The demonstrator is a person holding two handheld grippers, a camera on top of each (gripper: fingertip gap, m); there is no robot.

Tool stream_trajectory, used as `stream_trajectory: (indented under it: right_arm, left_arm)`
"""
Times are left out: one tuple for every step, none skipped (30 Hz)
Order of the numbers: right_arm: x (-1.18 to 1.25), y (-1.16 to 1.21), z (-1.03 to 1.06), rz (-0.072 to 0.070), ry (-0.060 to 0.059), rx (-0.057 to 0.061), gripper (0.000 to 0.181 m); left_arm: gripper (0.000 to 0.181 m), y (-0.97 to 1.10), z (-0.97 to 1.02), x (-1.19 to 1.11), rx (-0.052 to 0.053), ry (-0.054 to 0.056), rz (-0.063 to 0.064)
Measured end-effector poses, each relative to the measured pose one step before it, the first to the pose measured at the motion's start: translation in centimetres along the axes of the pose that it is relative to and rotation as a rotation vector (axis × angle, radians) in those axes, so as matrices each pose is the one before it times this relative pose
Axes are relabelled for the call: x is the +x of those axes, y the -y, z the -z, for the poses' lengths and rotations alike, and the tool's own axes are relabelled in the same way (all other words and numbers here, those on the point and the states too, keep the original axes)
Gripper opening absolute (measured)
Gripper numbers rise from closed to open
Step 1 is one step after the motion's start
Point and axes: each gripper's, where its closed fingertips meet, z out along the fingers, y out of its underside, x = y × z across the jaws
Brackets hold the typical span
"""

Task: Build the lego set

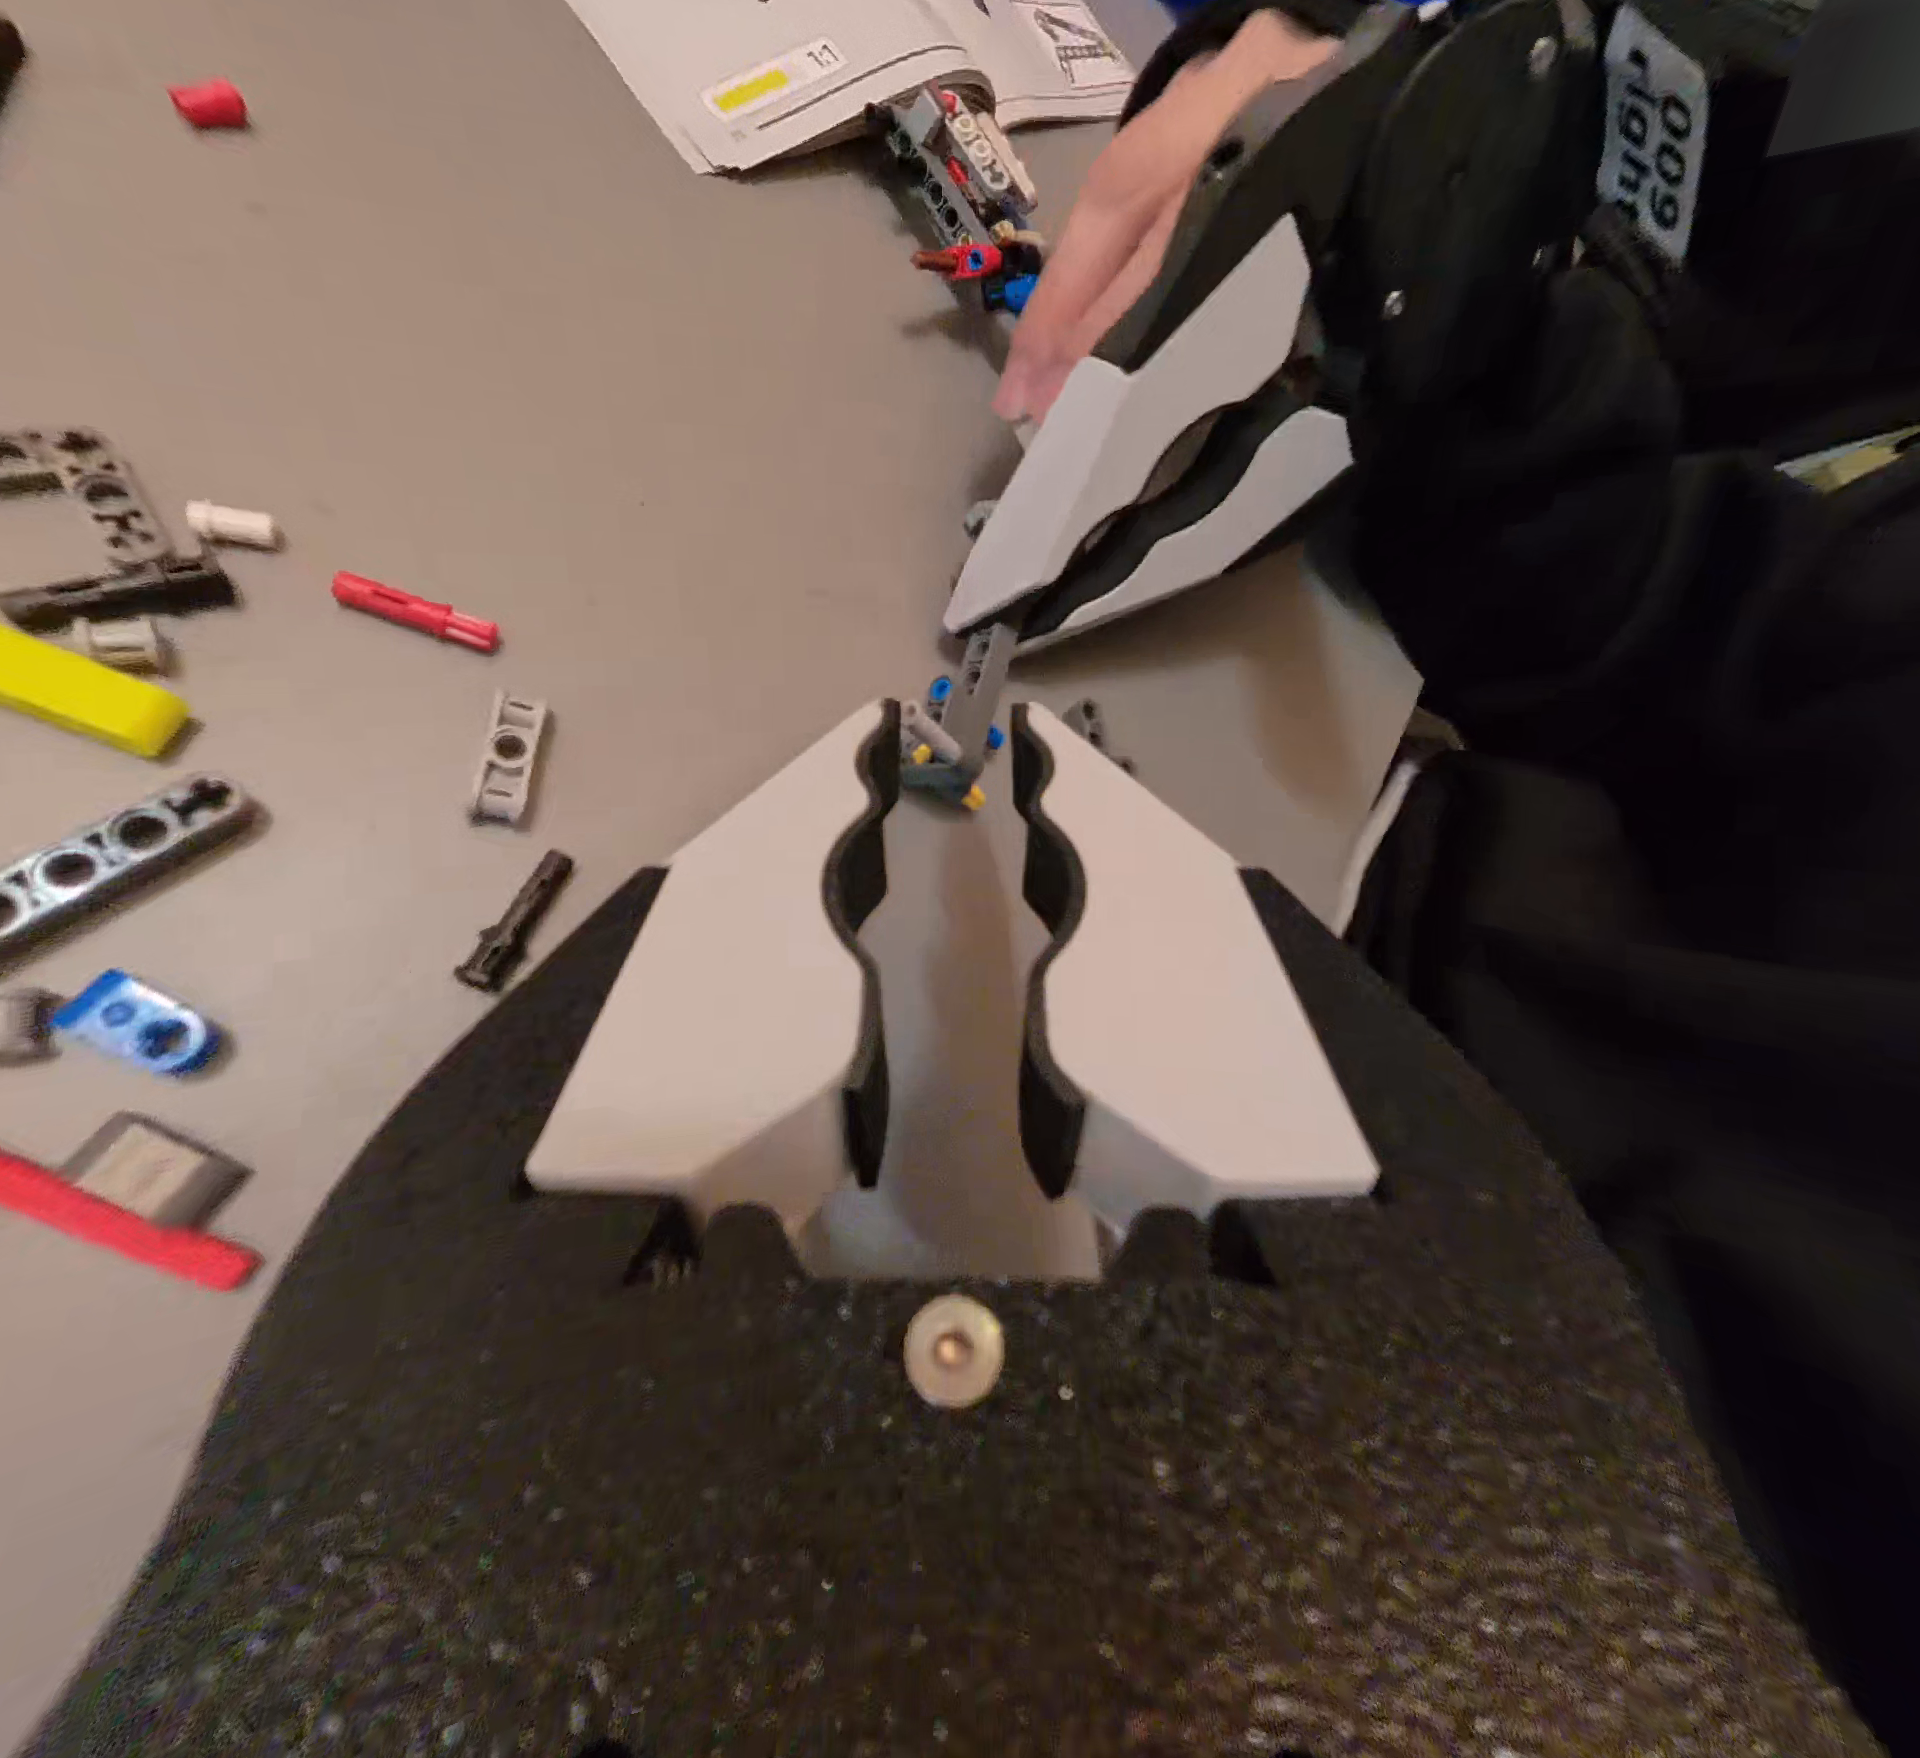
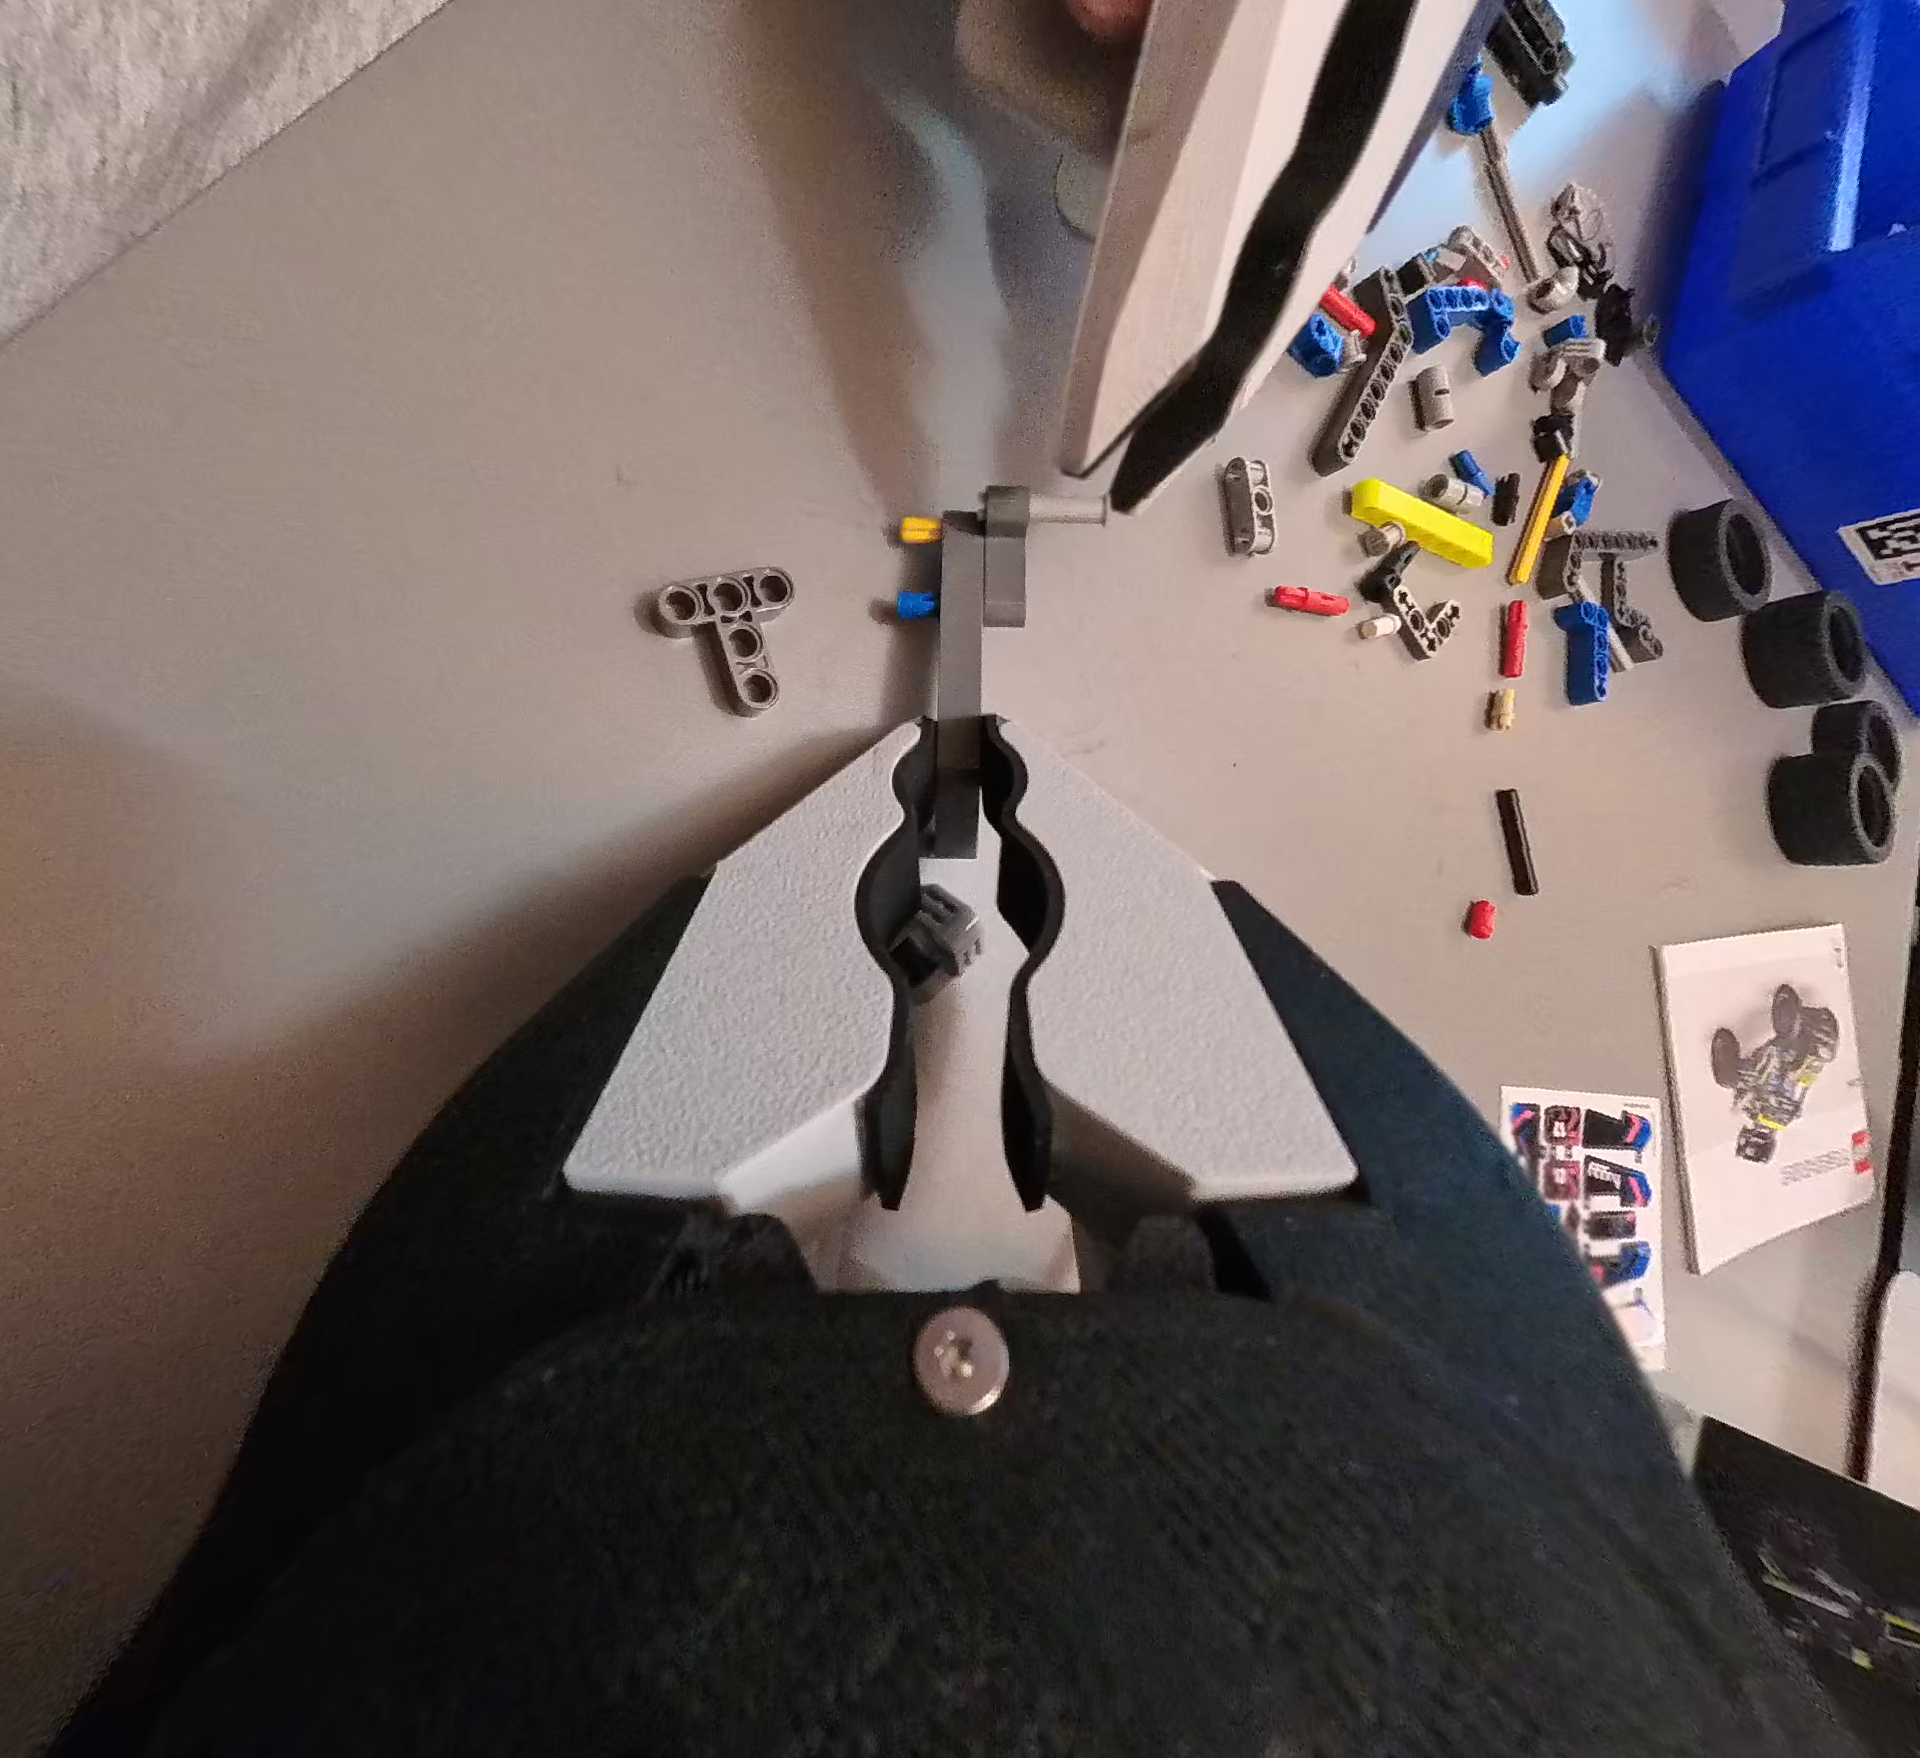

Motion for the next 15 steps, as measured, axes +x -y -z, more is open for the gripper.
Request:
stream_trajectory:
  right_arm:
    - [0.011,0.032,-0.013,0.0044,-0.0043,0.0010,0.005]
    - [-0.003,0.029,-0.032,0.0039,-0.0030,0.0004,0.005]
    - [0.011,0.063,-0.048,0.0076,-0.0054,-0.0002,0.005]
    - [-0.048,0.054,-0.054,0.0075,-0.0006,-0.0021,0.005]
    - [0.001,0.004,0.001,0.0037,-0.0033,-0.0034,0.005]
    - [0.013,-0.007,-0.002,-0.0033,-0.0020,-0.0005,0.005]
    - [0.013,0.000,0.004,-0.0030,-0.0005,0.0019,0.005]
    - [-0.011,-0.016,0.015,-0.0005,-0.0004,0.0018,0.005]
    - [0.015,-0.020,0.010,-0.0016,-0.0005,0.0015,0.005]
    - [-0.003,0.006,0.007,-0.0026,0.0001,0.0018,0.005]
    - [0.006,-0.010,-0.002,-0.0031,0.0009,0.0005,0.005]
    - [0.035,-0.020,0.006,-0.0054,0.0003,-0.0007,0.005]
    - [0.036,-0.033,0.003,-0.0063,0.0001,0.0000,0.005]
    - [0.018,-0.037,0.018,-0.0038,0.0003,0.0009,0.005]
    - [0.010,-0.042,0.022,-0.0019,-0.0002,-0.0001,0.005]
  left_arm:
    - [0.012,-0.230,-0.079,-0.208,-0.0166,-0.0009,0.0118]
    - [0.005,-0.272,-0.147,-0.110,-0.0167,-0.0037,0.0128]
    - [0.004,-0.262,-0.205,0.034,-0.0135,-0.0112,0.0167]
    - [0.006,-0.209,-0.196,0.004,-0.0115,-0.0095,0.0245]
    - [0.013,-0.012,-0.043,-0.139,-0.0008,0.0025,0.0177]
    - [0.015,0.171,0.142,-0.183,0.0122,0.0128,-0.0058]
    - [0.015,0.263,0.213,-0.113,0.0192,0.0144,-0.0181]
    - [0.014,0.226,0.238,-0.008,0.0166,0.0075,-0.0091]
    - [0.015,0.112,0.169,0.060,0.0074,-0.0003,0.0027]
    - [0.018,0.020,0.102,0.162,0.0016,-0.0080,-0.0016]
    - [0.021,-0.093,-0.002,0.308,-0.0021,-0.0133,-0.0206]
    - [0.026,-0.192,-0.098,0.327,-0.0071,-0.0052,-0.0375]
    - [0.033,-0.274,-0.181,0.212,-0.0124,0.0140,-0.0502]
    - [0.043,-0.263,-0.211,0.062,-0.0116,0.0341,-0.0664]
    - [0.046,-0.208,-0.196,-0.023,-0.0078,0.0476,-0.0791]
